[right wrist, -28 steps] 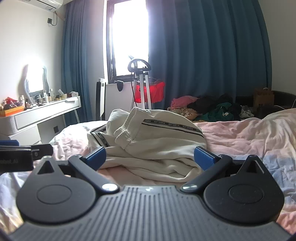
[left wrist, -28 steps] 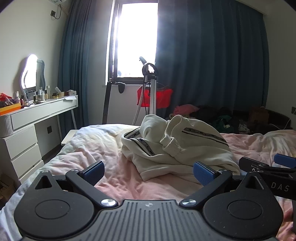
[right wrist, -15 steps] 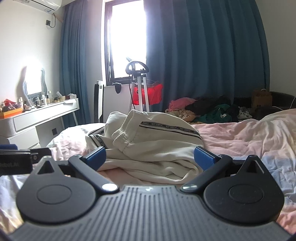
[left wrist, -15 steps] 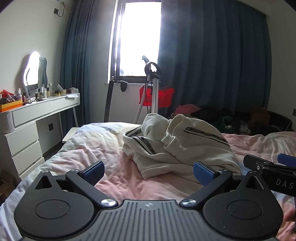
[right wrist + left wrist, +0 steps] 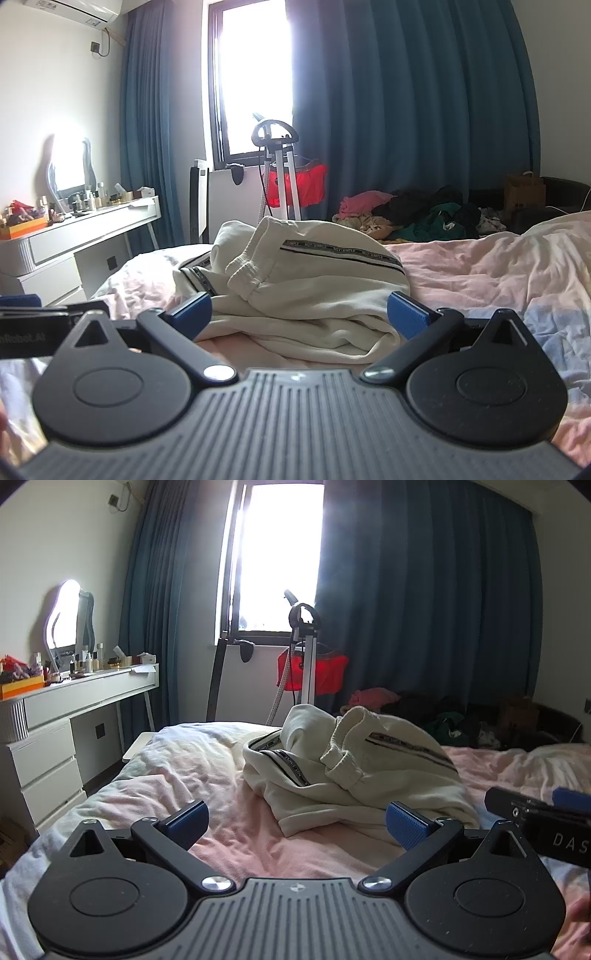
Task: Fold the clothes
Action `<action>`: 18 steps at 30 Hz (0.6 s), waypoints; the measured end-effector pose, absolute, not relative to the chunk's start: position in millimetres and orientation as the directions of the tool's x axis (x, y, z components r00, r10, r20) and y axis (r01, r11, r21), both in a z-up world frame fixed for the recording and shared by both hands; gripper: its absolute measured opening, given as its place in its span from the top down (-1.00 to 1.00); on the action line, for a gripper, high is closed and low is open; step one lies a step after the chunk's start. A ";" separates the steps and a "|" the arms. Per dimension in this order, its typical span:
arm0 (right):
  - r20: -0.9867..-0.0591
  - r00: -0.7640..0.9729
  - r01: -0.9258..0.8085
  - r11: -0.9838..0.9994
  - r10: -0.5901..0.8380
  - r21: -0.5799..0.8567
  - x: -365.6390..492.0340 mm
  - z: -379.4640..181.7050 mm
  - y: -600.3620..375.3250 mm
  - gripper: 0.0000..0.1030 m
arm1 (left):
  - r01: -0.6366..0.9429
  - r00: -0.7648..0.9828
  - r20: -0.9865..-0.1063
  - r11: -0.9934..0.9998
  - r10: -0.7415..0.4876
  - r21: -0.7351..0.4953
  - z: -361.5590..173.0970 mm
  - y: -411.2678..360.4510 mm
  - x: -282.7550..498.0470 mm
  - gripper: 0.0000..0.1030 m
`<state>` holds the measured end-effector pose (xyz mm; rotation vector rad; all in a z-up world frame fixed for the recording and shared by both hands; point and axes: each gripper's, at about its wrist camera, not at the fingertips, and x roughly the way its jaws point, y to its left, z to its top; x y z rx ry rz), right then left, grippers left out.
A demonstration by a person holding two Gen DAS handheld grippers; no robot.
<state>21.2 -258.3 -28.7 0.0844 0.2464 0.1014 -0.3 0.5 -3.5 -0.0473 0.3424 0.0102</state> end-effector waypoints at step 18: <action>-0.216 0.972 -0.067 0.993 0.087 0.100 16.0 -20.4 -263.7 -1.00 | -0.035 0.933 -0.359 0.996 0.002 -0.085 -8.6 6.1 5.9 -0.99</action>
